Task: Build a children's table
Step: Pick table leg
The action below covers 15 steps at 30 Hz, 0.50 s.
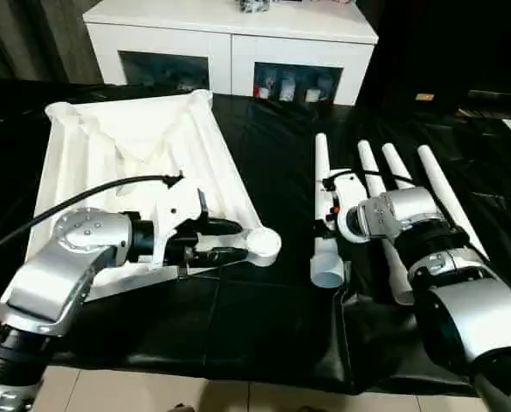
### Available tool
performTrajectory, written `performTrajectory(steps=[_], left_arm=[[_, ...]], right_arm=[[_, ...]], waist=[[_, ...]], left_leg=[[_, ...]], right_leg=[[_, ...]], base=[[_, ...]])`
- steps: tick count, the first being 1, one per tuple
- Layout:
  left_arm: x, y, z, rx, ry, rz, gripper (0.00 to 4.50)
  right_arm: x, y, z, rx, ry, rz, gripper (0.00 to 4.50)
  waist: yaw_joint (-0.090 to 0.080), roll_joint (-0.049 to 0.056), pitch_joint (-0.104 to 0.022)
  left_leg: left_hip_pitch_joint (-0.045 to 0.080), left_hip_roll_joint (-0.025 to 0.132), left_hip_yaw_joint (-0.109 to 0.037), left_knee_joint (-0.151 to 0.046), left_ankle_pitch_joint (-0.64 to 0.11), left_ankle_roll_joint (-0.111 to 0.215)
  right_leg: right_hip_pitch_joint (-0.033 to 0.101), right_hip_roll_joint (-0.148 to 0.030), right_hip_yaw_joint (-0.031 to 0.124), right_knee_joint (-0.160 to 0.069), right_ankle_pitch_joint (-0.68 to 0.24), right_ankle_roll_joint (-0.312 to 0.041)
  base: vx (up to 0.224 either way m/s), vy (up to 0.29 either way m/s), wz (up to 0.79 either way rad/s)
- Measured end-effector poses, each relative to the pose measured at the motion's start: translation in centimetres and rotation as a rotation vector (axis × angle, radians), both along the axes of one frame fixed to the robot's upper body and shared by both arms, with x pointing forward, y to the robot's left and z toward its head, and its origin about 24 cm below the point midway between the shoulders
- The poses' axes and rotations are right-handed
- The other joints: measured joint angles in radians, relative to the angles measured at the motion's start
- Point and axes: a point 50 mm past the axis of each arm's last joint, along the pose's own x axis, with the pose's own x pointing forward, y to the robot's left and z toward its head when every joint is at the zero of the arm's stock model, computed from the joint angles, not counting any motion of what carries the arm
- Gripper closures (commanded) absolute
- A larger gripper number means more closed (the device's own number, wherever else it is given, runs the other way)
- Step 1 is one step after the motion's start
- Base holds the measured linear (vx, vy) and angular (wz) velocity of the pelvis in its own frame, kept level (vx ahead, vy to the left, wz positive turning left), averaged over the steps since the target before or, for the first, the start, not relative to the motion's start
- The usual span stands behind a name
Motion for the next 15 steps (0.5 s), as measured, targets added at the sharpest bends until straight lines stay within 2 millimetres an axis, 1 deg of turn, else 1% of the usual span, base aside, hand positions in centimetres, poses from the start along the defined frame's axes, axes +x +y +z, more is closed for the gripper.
performTrajectory(steps=[1,3,5,6,7,8,12,13,14,15], left_arm=[[0.0,0.0,0.0,0.002,-0.003,0.005,2.34],[0.1,0.0,0.0,0.002,-0.01,0.012,2.34],[0.1,-0.1,0.0,-0.001,-0.014,0.016,2.34],[0.1,-0.1,0.0,-0.001,-0.018,0.021,2.34],[0.2,-0.1,0.0,0.002,-0.023,0.027,2.34],[0.2,-0.1,0.0,0.003,-0.027,0.033,2.34],[0.4,-0.1,0.1,0.011,-0.064,0.061,2.34],[0.4,-0.2,0.1,0.009,-0.068,0.067,2.34],[0.5,-0.3,0.1,0.006,-0.071,0.073,2.34],[0.5,-0.3,0.1,0.003,-0.077,0.082,2.34]], right_arm=[[0.0,0.0,0.0,0.0,0.0,-0.001,1.65],[0.0,-0.1,0.0,0.003,0.003,-0.006,1.65],[0.0,-0.3,0.0,0.006,0.006,-0.015,1.83],[0.0,-0.4,0.1,0.008,0.006,-0.019,1.83],[0.1,-0.5,0.1,0.011,0.004,-0.025,2.06],[0.1,-0.6,0.2,0.015,0.004,-0.032,2.06],[0.1,-1.2,0.3,0.029,0.01,-0.06,2.44],[0.1,-1.3,0.3,0.034,0.01,-0.067,2.44],[0.1,-1.4,0.4,0.042,0.013,-0.072,2.59],[0.1,-1.4,0.4,0.052,0.018,-0.079,2.63]], waist=[[-0.001,0.0,0.0],[-0.001,0.0,0.0],[-0.001,0.0,0.0],[-0.001,0.0,0.0],[-0.001,0.001,0.0],[-0.001,0.001,0.001],[-0.002,0.001,0.001],[-0.002,0.001,0.001],[-0.002,0.002,0.001],[-0.002,0.002,0.001]], left_leg=[[0.0,0.0,0.0,0.0,0.0,0.0],[0.0,0.0,0.0,0.0,0.0,0.0],[0.0,0.0,0.0,0.0,0.0,0.0],[-0.001,0.0,0.0,0.0,0.0,-0.001],[-0.001,0.0,0.0,0.0,0.0,-0.001],[-0.001,0.0,0.0,0.0,0.0,-0.001],[-0.002,0.0,0.0,0.0,0.001,-0.002],[-0.002,0.0,0.0,0.0,0.001,-0.003],[-0.002,0.0,0.0,0.0,0.001,-0.003],[-0.002,0.0,0.0,0.0,0.002,-0.003]], right_leg=[[0.0,0.0,0.0,0.0,0.0,0.0],[0.0,0.0,0.0,0.0,0.0,0.0],[0.0,0.0,0.0,0.0,0.0,0.0],[-0.001,0.0,0.0,0.0,0.0,0.0],[-0.001,0.0,0.0,0.0,0.0,0.0],[-0.001,0.0,0.0,0.0,0.0,0.0],[-0.001,0.0,0.0,0.0,0.0,0.0],[-0.002,0.0,0.0,0.0,0.0,0.0],[-0.002,0.0,0.0,0.0,0.0,0.0],[-0.002,0.0,0.0,0.0,0.0,0.0]], base=[[0.0,0.0,0.0],[0.0,0.0,0.0],[0.0,0.0,0.0],[0.0,0.0,0.0],[0.0,0.0,0.0],[0.0,0.0,0.0],[0.0,0.0,0.0],[0.0,0.0,0.0],[0.0,0.0,0.0],[0.0,0.0,0.0]])
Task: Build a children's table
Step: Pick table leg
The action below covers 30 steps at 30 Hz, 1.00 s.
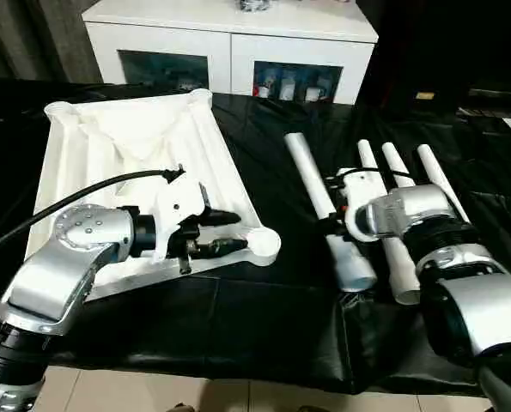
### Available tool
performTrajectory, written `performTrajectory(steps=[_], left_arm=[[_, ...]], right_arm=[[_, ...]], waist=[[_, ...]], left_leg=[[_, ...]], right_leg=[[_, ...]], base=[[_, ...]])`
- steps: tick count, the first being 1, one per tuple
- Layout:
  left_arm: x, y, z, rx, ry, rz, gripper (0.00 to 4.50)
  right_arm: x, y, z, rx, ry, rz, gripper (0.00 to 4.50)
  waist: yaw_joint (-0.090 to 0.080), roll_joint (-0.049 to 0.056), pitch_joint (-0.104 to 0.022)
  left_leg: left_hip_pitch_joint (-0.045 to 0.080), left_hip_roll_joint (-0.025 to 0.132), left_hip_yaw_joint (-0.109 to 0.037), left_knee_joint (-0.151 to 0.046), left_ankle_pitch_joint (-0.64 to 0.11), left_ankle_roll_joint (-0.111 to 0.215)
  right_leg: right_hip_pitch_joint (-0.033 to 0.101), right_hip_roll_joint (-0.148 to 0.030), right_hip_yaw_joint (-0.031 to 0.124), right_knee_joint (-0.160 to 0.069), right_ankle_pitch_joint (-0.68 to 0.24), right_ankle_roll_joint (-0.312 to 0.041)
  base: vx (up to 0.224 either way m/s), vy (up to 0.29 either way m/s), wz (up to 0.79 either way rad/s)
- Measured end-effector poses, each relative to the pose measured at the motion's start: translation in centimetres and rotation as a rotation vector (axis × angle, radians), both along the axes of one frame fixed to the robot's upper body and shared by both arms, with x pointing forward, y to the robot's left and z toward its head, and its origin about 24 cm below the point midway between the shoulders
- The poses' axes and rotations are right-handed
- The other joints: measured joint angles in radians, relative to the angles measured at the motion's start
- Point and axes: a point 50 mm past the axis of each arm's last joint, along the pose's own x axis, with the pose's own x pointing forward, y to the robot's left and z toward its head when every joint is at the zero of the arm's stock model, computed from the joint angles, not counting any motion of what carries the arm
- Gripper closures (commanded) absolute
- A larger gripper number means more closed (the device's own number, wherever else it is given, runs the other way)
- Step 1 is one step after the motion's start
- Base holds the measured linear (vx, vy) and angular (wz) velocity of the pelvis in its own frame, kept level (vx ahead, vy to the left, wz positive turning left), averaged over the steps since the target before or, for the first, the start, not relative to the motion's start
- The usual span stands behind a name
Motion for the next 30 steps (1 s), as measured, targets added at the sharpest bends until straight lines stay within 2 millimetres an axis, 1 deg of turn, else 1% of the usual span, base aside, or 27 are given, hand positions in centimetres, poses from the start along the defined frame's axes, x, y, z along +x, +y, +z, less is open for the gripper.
performTrajectory(steps=[5,8,9,10,11,12,13,14,15,16,17,19,20,22,23,25,26,28,30], left_arm=[[0.3,-0.2,0.1,-0.022,-0.031,0.057,2.34],[1.1,-0.2,0.2,-0.068,-0.072,0.149,2.34],[1.4,-0.1,0.3,-0.093,-0.084,0.193,2.34],[2.0,-0.2,0.5,-0.134,-0.096,0.257,2.34],[2.6,-0.4,0.8,-0.189,-0.099,0.312,2.34],[3.0,-0.5,1.2,-0.233,-0.099,0.355,2.17],[3.4,-1.1,1.7,-0.32,-0.07,0.387,2.06],[3.5,-1.3,2.1,-0.361,-0.056,0.394,1.96],[3.5,-1.8,2.3,-0.427,-0.011,0.383,1.88],[3.3,-2.6,2.8,-0.541,0.054,0.359,1.88],[3.0,-3.2,3.2,-0.608,0.095,0.325,1.79],[2.4,-4.7,4.1,-0.727,0.17,0.233,1.54],[2.3,-5.3,4.5,-0.761,0.193,0.2,1.54],[2.2,-6.3,5.6,-0.813,0.223,0.139,1.43],[2.1,-6.6,6.1,-0.835,0.231,0.113,1.19],[1.9,-7.1,6.8,-0.855,0.246,0.072,1.08],[1.9,-7.2,7.0,-0.861,0.251,0.064,1.08],[1.9,-7.3,7.3,-0.872,0.266,0.059,0.76],[1.9,-7.2,7.5,-0.88,0.273,0.06,0.67]], right_arm=[[-0.1,-0.6,0.3,0.05,-0.005,-0.035,2.7],[-0.1,-1.0,1.0,0.108,-0.052,-0.043,2.7],[0.0,-1.0,1.5,0.137,-0.087,-0.038,2.7],[0.0,-1.0,2.3,0.182,-0.158,-0.027,2.7],[0.0,-1.0,3.0,0.231,-0.245,-0.016,2.7],[0.0,-0.6,3.8,0.277,-0.317,0.008,2.7],[-0.4,-0.4,4.7,0.329,-0.422,0.051,2.7],[-0.6,-0.1,5.3,0.359,-0.471,0.083,2.7],[-1.0,0.0,5.8,0.385,-0.511,0.112,2.7],[-1.7,-0.2,6.3,0.452,-0.544,0.153,2.7],[-2.2,-0.2,6.5,0.507,-0.555,0.178,2.71],[-3.4,-0.1,6.8,0.657,-0.558,0.232,2.71],[-3.8,0.0,7.1,0.714,-0.56,0.252,2.71],[-4.5,0.3,8.0,0.806,-0.587,0.306,2.71],[-4.8,0.5,8.3,0.842,-0.598,0.329,2.71],[-5.3,0.9,9.0,0.887,-0.62,0.371,2.71],[-5.4,0.9,9.2,0.899,-0.627,0.381,2.71],[-5.9,0.9,9.4,0.922,-0.632,0.404,2.71],[-6.2,0.9,9.4,0.936,-0.627,0.415,2.71]], waist=[[0.001,0.001,0.001],[0.002,0.001,0.001],[0.002,0.0,0.002],[0.003,0.0,0.002],[0.008,-0.002,0.003],[0.01,-0.003,0.003],[0.016,-0.003,0.003],[0.016,-0.003,0.003],[0.017,-0.003,0.003],[0.022,-0.005,0.004],[0.025,-0.007,0.005],[0.029,-0.01,0.007],[0.029,-0.01,0.007],[0.027,-0.012,0.008],[0.027,-0.012,0.008],[0.022,-0.013,0.008],[0.02,-0.013,0.008],[0.021,-0.014,0.009],[0.021,-0.015,0.009]], left_leg=[[-0.001,0.0,0.0,0.0,0.0,0.0],[-0.002,0.0,0.0,0.0,0.0,0.0],[-0.002,0.0,0.0,0.0,0.0,0.0],[-0.002,0.0,0.0,0.0,0.001,0.001],[-0.002,0.0,0.0,0.0,0.001,0.002],[-0.002,0.001,0.0,0.0,0.001,0.002],[-0.002,0.001,0.0,0.0,0.002,0.003],[-0.001,0.001,0.001,0.0,0.003,0.006],[-0.002,0.001,0.001,0.0,0.003,0.009],[-0.002,0.001,0.001,0.0,0.002,0.011],[-0.002,0.001,0.001,0.0,0.002,0.011],[-0.003,0.001,0.001,0.0,0.002,0.012],[-0.003,0.001,0.001,0.0,0.002,0.013],[-0.003,0.001,0.001,0.0,0.004,0.015],[-0.002,0.001,0.001,0.0,0.004,0.014],[-0.002,0.001,0.001,0.0,0.005,0.015],[-0.002,0.001,0.001,0.0,0.005,0.014],[-0.002,0.001,0.001,0.0,0.005,0.014],[-0.002,0.001,0.001,0.0,0.005,0.014]], right_leg=[[0.0,0.0,0.0,0.0,0.0,0.0],[-0.001,0.0,0.0,0.0,0.0,0.0],[-0.001,0.0,0.0,0.0,0.0,0.0],[-0.001,0.0,0.0,0.0,0.0,0.0],[-0.001,0.0,0.0,0.0,0.0,0.0],[-0.001,0.0,0.0,0.0,0.0,0.0],[-0.001,0.0,0.0,0.0,0.0,0.0],[-0.001,0.0,0.0,0.0,0.0,0.0],[-0.001,0.0,0.0,0.0,0.0,0.0],[-0.001,0.0,0.0,-0.001,0.0,0.0],[-0.001,0.0,0.0,-0.001,0.0,0.0],[-0.001,0.0,0.0,-0.001,0.0,0.0],[-0.001,0.0,0.0,-0.002,0.0,-0.001],[-0.001,0.0,0.0,-0.001,0.001,-0.002],[-0.001,0.0,0.0,-0.001,0.001,-0.002],[0.0,0.0,0.0,-0.001,0.002,-0.002],[0.0,0.0,0.0,-0.001,0.002,-0.002],[0.0,0.0,0.0,-0.001,0.002,-0.002],[0.0,0.0,0.0,-0.001,0.002,-0.001]], base=[[0.0,0.0,0.0],[0.0,0.0,0.0],[0.0,0.0,0.0],[0.0,0.0,0.0],[0.0,0.0,0.0],[0.0,0.0,0.0],[0.0,0.0,0.0],[0.0,0.0,0.0],[0.0,0.0,0.0],[0.0,0.0,0.0],[0.0,0.0,0.0],[0.0,0.0,0.0],[0.0,0.0,0.0],[0.0,0.0,0.0],[0.0,0.0,0.0],[0.0,0.0,0.0],[0.0,0.0,0.0],[0.0,0.0,0.0],[0.0,0.0,0.0]])
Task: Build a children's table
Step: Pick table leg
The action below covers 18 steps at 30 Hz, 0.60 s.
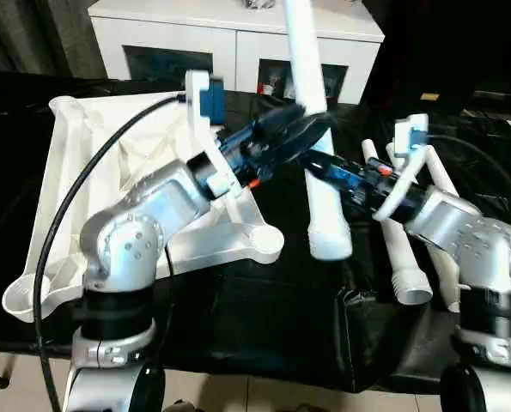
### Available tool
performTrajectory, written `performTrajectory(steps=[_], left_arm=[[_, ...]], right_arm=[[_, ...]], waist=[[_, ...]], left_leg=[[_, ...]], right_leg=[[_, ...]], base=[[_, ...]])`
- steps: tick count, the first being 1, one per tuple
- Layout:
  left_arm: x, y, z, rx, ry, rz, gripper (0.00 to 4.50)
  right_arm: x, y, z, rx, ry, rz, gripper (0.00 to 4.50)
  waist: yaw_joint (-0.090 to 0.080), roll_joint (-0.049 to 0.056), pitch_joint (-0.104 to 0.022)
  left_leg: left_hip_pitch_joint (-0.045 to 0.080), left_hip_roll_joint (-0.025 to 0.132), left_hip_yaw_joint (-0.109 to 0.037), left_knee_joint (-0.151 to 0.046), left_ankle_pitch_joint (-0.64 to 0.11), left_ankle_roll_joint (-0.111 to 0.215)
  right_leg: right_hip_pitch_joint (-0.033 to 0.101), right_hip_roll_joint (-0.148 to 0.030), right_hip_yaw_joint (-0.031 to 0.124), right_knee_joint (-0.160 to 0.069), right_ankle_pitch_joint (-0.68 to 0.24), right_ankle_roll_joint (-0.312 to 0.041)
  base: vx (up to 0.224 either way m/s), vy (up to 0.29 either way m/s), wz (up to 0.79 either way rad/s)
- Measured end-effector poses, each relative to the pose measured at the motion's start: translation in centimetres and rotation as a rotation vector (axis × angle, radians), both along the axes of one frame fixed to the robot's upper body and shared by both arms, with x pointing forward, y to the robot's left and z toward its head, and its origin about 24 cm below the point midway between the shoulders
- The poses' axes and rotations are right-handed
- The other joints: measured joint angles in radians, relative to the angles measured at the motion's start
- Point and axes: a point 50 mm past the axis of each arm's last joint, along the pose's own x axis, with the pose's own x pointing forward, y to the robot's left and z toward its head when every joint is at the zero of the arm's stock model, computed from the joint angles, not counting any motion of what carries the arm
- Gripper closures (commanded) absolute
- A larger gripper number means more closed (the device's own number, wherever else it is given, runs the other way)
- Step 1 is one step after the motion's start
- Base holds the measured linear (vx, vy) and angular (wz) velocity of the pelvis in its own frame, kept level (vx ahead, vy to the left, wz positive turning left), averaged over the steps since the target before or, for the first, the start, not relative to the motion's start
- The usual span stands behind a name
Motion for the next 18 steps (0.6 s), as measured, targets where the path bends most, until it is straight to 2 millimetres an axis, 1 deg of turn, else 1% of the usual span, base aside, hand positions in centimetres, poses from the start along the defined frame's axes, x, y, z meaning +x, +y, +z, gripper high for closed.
performTrajectory(steps=[1,4,5,6,8,12,13,15,17,18], left_arm=[[0.0,0.1,0.0,-0.004,0.007,0.0,0.62],[0.0,0.2,0.2,-0.018,0.017,0.002,0.22],[0.0,0.2,0.2,-0.021,0.019,0.0,0.22],[0.0,0.2,0.2,-0.021,0.021,0.0,0.22],[0.1,0.2,0.1,-0.014,0.027,0.004,0.02],[0.4,0.2,-0.3,0.029,0.045,0.057,0.0],[0.7,0.1,-0.6,0.052,0.065,0.091,0.0],[1.1,0.2,-1.2,0.076,0.1,0.137,0.0],[1.7,0.4,-1.8,0.104,0.139,0.208,0.0],[2.0,0.5,-2.2,0.119,0.163,0.236,0.0]], right_arm=[[-0.2,0.0,0.0,0.001,0.003,0.011,2.71],[-0.4,0.0,0.1,-0.019,-0.007,0.016,2.71],[-0.4,0.0,0.1,-0.034,-0.012,0.011,2.71],[-0.3,0.0,0.1,-0.055,-0.019,0.004,2.71],[-0.3,0.5,0.2,-0.141,-0.066,-0.03,2.71],[0.0,1.2,0.3,-0.298,-0.146,-0.114,2.71],[0.2,1.4,0.1,-0.349,-0.159,-0.145,2.71],[0.4,1.8,-0.2,-0.398,-0.164,-0.179,2.71],[0.3,2.8,-0.3,-0.427,-0.196,-0.18,2.71],[0.1,3.5,0.0,-0.434,-0.232,-0.169,2.71]], waist=[[0.001,0.0,0.0],[0.001,-0.001,0.0],[0.001,-0.001,0.0],[0.002,-0.002,0.0],[0.0,-0.002,0.0],[0.001,-0.002,0.0],[0.0,-0.002,0.0],[0.0,-0.002,0.001],[0.0,-0.002,0.001],[-0.003,-0.002,0.001]], left_leg=[[0.0,0.0,0.0,0.0,0.0,0.0],[-0.002,0.0,0.0,0.0,0.0,0.002],[-0.002,0.0,0.0,0.0,0.0,0.002],[-0.002,0.0,0.0,0.0,0.0,0.002],[-0.002,0.0,0.0,0.0,0.0,0.002],[-0.003,0.0,0.0,-0.001,0.0,0.002],[-0.003,0.0,0.0,-0.001,0.0,0.002],[-0.004,0.0,0.0,-0.001,0.0,0.002],[-0.004,0.0,0.0,-0.001,0.0,0.002],[-0.003,0.0,0.0,-0.001,0.0,0.002]], right_leg=[[0.0,0.0,0.0,0.0,0.0,0.0],[0.0,0.0,0.0,-0.002,0.0,0.0],[0.0,0.0,0.0,-0.003,0.0,0.0],[0.0,0.0,0.0,-0.003,0.0,0.001],[0.0,0.0,0.0,-0.004,0.0,0.001],[0.0,0.0,0.0,-0.005,0.001,0.002],[0.0,0.0,0.0,-0.006,0.001,0.002],[0.0,0.0,0.0,-0.006,0.002,0.003],[0.0,0.0,0.0,-0.006,0.002,0.003],[0.0,0.0,0.0,-0.006,0.002,0.003]], base=[[0.0,0.0,0.0],[0.0,0.0,0.0],[0.0,0.0,0.0],[0.0,0.0,0.0],[0.0,0.0,0.0],[0.0,0.0,0.0],[0.0,0.0,0.0],[0.0,0.0,0.0],[0.0,0.0,0.0],[0.0,0.0,0.0]])
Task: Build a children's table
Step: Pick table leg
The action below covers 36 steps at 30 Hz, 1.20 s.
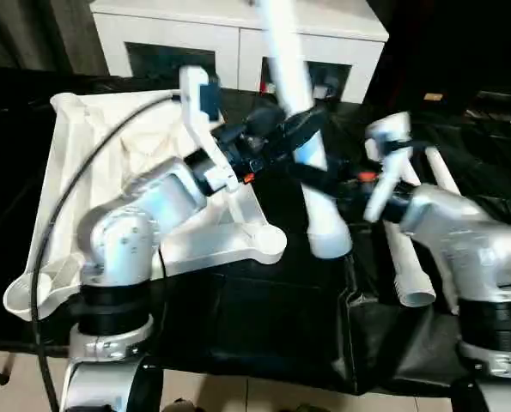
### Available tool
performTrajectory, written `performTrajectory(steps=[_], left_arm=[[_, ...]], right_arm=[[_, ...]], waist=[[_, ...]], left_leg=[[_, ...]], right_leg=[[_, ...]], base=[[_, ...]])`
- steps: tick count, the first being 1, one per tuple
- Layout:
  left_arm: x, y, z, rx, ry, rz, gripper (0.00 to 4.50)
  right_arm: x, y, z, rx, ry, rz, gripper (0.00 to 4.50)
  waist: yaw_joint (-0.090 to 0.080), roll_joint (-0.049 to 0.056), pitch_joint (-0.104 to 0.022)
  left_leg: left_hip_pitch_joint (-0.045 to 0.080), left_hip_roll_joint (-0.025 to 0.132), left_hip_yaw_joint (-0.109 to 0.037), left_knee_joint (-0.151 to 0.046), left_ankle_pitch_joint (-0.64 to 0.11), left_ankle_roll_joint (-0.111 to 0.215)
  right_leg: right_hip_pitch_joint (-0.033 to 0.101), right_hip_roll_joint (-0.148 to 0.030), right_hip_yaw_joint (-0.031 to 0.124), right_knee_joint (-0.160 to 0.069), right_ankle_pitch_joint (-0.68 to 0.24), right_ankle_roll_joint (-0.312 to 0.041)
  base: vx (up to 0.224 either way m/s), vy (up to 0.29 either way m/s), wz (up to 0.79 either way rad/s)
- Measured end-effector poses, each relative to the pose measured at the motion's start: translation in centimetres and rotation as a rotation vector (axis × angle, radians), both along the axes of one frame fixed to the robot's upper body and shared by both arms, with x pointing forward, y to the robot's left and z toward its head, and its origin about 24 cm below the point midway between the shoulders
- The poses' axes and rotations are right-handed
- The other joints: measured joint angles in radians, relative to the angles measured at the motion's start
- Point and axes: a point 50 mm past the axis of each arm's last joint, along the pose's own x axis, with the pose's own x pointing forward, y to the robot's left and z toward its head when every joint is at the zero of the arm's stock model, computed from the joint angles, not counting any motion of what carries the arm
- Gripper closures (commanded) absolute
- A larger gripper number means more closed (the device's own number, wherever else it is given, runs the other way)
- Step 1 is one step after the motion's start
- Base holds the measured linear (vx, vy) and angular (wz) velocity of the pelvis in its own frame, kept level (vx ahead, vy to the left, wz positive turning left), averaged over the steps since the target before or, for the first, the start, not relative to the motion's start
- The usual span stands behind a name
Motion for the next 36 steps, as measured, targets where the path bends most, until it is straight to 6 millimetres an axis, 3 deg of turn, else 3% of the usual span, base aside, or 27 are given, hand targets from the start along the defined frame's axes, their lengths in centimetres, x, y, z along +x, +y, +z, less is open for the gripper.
performTrajectory(steps=[2,9,17,19,21,36], left_arm=[[0.5,-0.1,-0.8,0.018,0.047,0.04,0.0],[1.1,0.4,-0.7,0.002,0.063,0.122,0.0],[1.5,0.8,0.1,-0.072,0.064,0.147,0.0],[1.5,1.0,0.4,-0.095,0.063,0.154,0.34],[1.6,1.1,0.8,-0.109,0.054,0.151,0.34],[1.2,0.5,0.9,-0.111,0.042,0.082,1.88]], right_arm=[[-0.5,2.2,0.3,-0.007,-0.063,0.041,2.71],[-0.2,2.7,0.7,-0.001,-0.117,-0.032,2.72],[0.2,2.1,0.7,-0.05,-0.172,-0.088,2.72],[0.3,1.9,0.6,-0.064,-0.182,-0.107,2.72],[0.4,1.8,0.5,-0.068,-0.179,-0.112,2.72],[0.4,2.3,0.2,-0.082,-0.188,-0.081,2.72]], waist=[[-0.003,0.0,0.0],[0.004,0.0,0.0],[0.001,0.0,0.0],[0.001,0.0,0.0],[0.001,0.0,0.0],[0.003,0.0,0.0]], left_leg=[[0.0,0.0,0.0,0.0,0.0,0.0],[-0.002,0.0,-0.001,0.0,0.0,0.0],[-0.002,0.0,-0.001,0.0,0.0,0.0],[-0.002,0.0,0.0,0.0,0.0,0.0],[-0.002,0.0,0.0,0.0,0.0,0.0],[-0.003,0.0,-0.001,0.0,0.001,0.001]], right_leg=[[0.0,0.0,0.0,0.0,0.0,0.0],[0.0,0.0,0.0,-0.001,0.0,0.0],[0.0,0.0,0.0,-0.001,0.001,0.0],[0.0,0.0,0.0,-0.001,0.001,0.0],[0.0,0.0,0.0,-0.001,0.001,0.0],[0.0,0.0,0.0,-0.001,0.001,0.0]], base=[[0.0,0.0,0.0],[0.0,0.0,0.0],[0.0,0.0,0.0],[0.0,0.0,0.0],[0.0,0.0,0.0],[0.0,0.0,0.0]])
